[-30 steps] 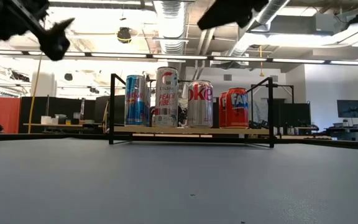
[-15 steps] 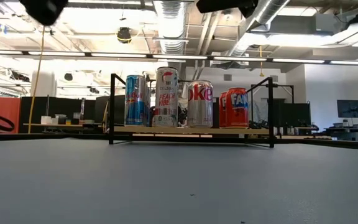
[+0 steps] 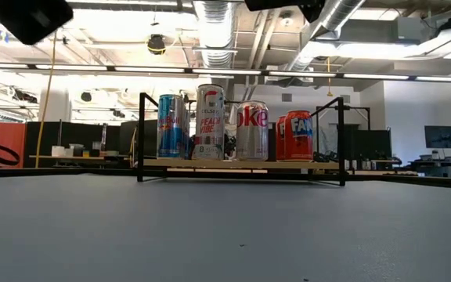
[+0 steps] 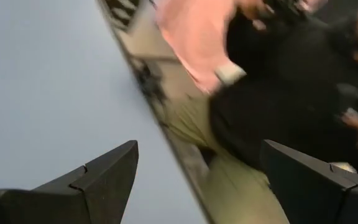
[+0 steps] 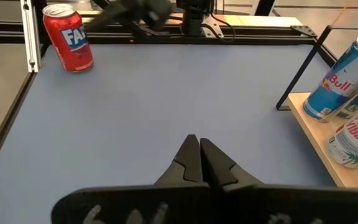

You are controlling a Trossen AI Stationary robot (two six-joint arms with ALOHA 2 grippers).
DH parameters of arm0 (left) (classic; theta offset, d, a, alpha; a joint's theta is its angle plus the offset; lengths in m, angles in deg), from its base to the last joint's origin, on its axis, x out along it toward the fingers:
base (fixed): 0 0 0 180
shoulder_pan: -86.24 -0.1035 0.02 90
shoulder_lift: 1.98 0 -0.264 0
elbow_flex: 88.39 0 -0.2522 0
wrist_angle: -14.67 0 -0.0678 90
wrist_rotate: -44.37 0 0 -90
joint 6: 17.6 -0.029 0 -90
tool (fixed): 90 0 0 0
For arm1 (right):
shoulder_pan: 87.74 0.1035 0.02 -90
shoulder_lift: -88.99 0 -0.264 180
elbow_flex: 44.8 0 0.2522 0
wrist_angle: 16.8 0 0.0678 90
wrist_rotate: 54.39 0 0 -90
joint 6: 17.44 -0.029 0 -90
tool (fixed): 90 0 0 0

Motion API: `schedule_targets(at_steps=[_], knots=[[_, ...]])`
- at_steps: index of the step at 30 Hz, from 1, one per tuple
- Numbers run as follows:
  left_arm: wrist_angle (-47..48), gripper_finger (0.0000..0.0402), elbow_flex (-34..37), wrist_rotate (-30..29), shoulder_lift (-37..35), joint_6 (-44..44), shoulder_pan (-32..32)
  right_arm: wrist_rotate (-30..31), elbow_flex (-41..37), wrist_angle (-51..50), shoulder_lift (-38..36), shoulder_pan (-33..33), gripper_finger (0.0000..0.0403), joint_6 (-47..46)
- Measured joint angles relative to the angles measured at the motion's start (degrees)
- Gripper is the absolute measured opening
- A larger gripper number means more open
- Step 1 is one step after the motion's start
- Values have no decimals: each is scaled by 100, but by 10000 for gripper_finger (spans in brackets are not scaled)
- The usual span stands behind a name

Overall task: Place canned beverage on shelf
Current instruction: Put the orange soda can onto the shelf aligned with the other orange soda cans

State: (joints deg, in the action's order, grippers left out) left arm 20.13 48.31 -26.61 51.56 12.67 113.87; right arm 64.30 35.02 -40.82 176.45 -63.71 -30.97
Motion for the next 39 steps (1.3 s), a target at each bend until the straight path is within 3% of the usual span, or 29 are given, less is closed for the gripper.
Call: schedule_targets(at_steps=[2,4,10,13,16,21,27,31,39], knots=[[347,327,-316,358,194,129,8,2,0,2,0,0,0,-11],[1004,327,-763,211,377,140,218,-3,0,4,0,0,0,-40],[4055,327,-2583,-1393,1103,343,1367,-7,0,0,0,-2,0,-150],[5240,327,-3286,-2179,1507,1035,1993,-7,0,-15,0,-4,0,-122],[6121,327,-3681,-2590,1818,2013,2518,-9,0,-17,0,-22,0,6],[6490,327,-3748,-2725,2079,3597,3188,-16,0,-42,0,-103,0,88],[6355,327,-3748,-3078,2321,4692,3899,-30,0,-43,0,-292,0,205],[6374,327,-3748,-3511,2589,4675,4215,-38,0,-42,0,-453,0,217],[5983,327,-3748,-3571,3157,4153,4367,-174,0,-41,0,-663,0,155]])
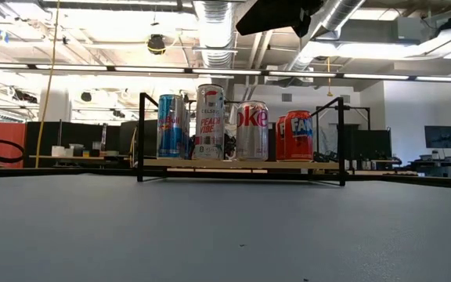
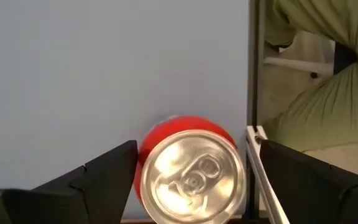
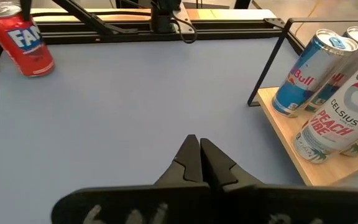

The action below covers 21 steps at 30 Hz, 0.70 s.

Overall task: Place canned beverage on shelf
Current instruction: Put the orange soda can onto the shelf aligned with the other orange soda cans

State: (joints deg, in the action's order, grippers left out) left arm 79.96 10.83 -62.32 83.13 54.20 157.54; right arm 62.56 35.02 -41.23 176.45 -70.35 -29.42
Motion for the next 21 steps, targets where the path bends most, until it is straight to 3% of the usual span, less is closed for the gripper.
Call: schedule_targets(at_steps=[5,13,21], knots=[[-109,327,9,-15,224,-155,49,-10,0,28,1,-32,0,-21],[-155,327,357,705,520,239,56,-7,0,67,1,131,0,-152],[-132,327,358,586,478,29,-126,5,0,5,1,473,0,-279]])
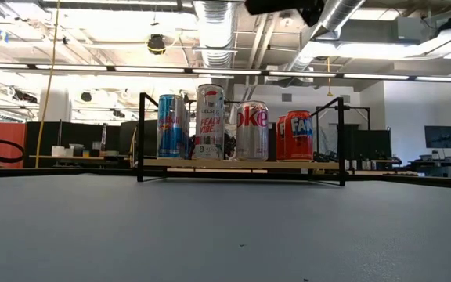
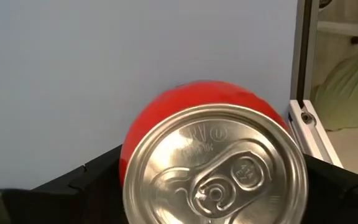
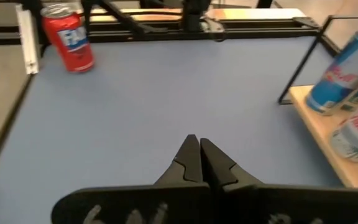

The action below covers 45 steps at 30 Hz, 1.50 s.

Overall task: Place canned beverage on shelf
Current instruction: Put the orange soda can onto the shelf aligned with the other orange soda cans

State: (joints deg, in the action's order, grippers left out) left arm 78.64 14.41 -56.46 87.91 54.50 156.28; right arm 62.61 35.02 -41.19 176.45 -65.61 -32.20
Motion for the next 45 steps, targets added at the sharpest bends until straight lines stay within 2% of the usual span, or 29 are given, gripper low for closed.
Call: schedule_targets(at_steps=[8,13,18,24,31,35,37,39,42,45], knots=[[-109,323,0,-41,0,-457,-328,70,0,-85,2,461,0,-247],[-102,282,-13,489,-15,-596,-705,201,0,-154,2,778,0,-487],[-82,282,-37,814,-31,-1117,-1075,409,0,-334,0,1151,0,-679],[-93,282,-443,332,-104,-3000,-2052,795,0,-847,2,1580,0,-975],[-335,282,-891,806,-70,-5413,-3826,949,-31,-1989,1,1880,0,-1837],[-589,282,-943,1159,-64,-6638,-4884,988,-533,-2031,-124,1970,0,-1847],[-774,282,-1066,1302,-59,-7131,-5388,930,-955,-1862,-419,1933,0,-1942],[-938,282,-1214,1409,-66,-7557,-5843,811,-1576,-1267,-823,1806,0,-1837],[-1164,282,-1381,1584,-66,-8016,-6389,366,-2793,242,-1568,1494,0,-1119],[-1588,282,-1441,2035,-66,-8244,-6787,-259,-4013,1998,-2455,1012,0,-266]])
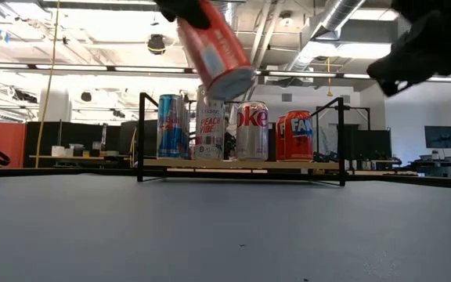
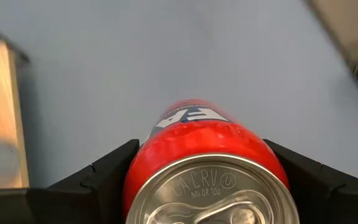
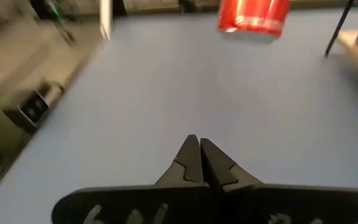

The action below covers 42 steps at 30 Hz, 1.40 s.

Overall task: Place canned beverage on shelf
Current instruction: Put the orange soda can onto the shelf aligned with the other orange soda cans

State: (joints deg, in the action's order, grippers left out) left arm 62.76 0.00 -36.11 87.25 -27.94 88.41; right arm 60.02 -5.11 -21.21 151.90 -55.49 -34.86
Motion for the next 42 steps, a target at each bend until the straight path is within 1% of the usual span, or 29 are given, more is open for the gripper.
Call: schedule_targets(at_steps=[2,5,7,10,13,16,18,21,25,30,35,38,42], knots=[[-294,282,-4,212,1,-107,-162,-443,-705,940,-466,-385,0,349],[-594,282,-8,247,157,-290,-292,-1032,-1414,1818,-990,-899,0,570],[-658,282,-23,276,367,-424,-334,-1317,-1643,2107,-1213,-1141,0,573],[-521,282,-242,296,800,-610,-357,-1528,-1723,2009,-1351,-1355,0,547],[-158,282,-700,329,1283,-954,-304,-1593,-1718,2041,-1350,-1388,0,522],[238,282,-1244,317,1753,-1296,-213,-1614,-1718,2026,-1346,-1387,0,302],[487,286,-1563,188,2053,-1460,-151,-1614,-1718,2022,-1346,-1375,0,150],[812,297,-1914,-88,2417,-1674,-70,-1642,-1715,1973,-1346,-1310,0,32],[880,300,-2243,-153,2757,-1870,-23,-1696,-1714,1916,-1346,-1209,0,30],[991,310,-2369,-256,2958,-1612,-17,-1704,-1714,1767,-1344,-1141,0,31],[965,340,-2387,-336,2965,-1459,-23,-1704,-1714,1479,-1344,-1030,0,-58],[1087,358,-2384,-389,2964,-1380,-23,-1703,-1714,1484,-1342,-973,0,-57],[1127,368,-2384,-508,2955,-1369,-1,-1702,-1714,1556,-1342,-1028,0,-21]])
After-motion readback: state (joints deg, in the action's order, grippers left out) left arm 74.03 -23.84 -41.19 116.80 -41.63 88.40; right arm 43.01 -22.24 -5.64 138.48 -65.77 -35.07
